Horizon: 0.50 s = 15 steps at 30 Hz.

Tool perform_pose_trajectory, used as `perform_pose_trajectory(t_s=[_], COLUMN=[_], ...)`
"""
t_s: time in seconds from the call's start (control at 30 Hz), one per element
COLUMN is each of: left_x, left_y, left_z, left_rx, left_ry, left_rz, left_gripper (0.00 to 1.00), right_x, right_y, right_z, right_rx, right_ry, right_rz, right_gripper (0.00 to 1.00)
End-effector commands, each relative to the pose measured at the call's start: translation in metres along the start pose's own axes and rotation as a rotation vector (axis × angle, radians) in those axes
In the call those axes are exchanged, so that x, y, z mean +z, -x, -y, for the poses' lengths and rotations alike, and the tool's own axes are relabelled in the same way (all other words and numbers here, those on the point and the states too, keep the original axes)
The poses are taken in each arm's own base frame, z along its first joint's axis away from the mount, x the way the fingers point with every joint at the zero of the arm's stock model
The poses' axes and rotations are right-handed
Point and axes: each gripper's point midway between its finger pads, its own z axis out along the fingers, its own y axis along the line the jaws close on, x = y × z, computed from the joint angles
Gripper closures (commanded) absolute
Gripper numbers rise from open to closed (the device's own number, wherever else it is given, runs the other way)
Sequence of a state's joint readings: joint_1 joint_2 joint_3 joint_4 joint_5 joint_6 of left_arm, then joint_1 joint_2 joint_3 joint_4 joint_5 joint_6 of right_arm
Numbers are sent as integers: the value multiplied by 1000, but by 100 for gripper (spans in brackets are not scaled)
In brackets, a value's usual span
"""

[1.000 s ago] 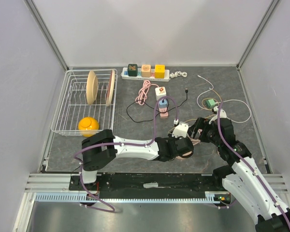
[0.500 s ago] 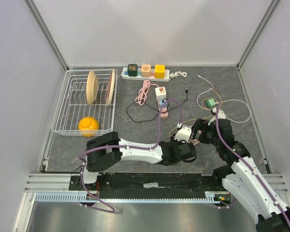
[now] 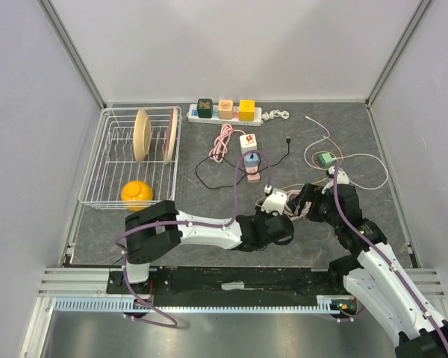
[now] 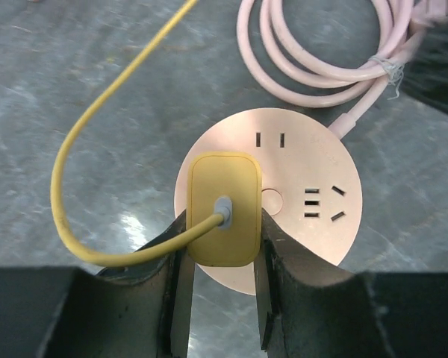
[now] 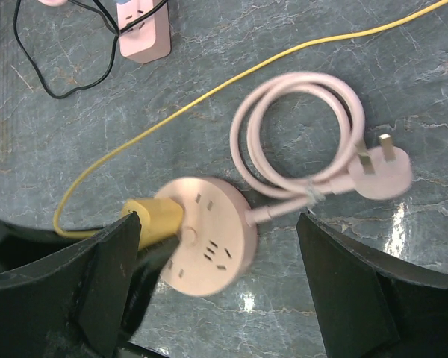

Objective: Insert the plug
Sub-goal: Press the plug into the socket.

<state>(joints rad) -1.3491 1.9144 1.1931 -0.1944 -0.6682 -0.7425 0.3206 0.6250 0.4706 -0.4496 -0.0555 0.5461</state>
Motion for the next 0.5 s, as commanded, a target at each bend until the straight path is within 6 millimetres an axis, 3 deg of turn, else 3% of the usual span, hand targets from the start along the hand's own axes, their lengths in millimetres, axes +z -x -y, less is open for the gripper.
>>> perform_pose_trajectory(t_s=[0.0,0.3,0.47], left_x=[19,0,-17], left_y=[-55,-36,-10], left_z=[-86,-81,-71], left_rx=[198,167,91], left_ry=[169,121,80], left_rz=[-161,-140,-107], left_gripper=[80,29,22], right_x=[-4,-4,-2], right_y=[16,20,20], right_z=[-10,-14,-15], right_rx=[-19,-17,-11], right_ry=[33,44,47], right_rz=[51,55,55], right_gripper=[7,7,7])
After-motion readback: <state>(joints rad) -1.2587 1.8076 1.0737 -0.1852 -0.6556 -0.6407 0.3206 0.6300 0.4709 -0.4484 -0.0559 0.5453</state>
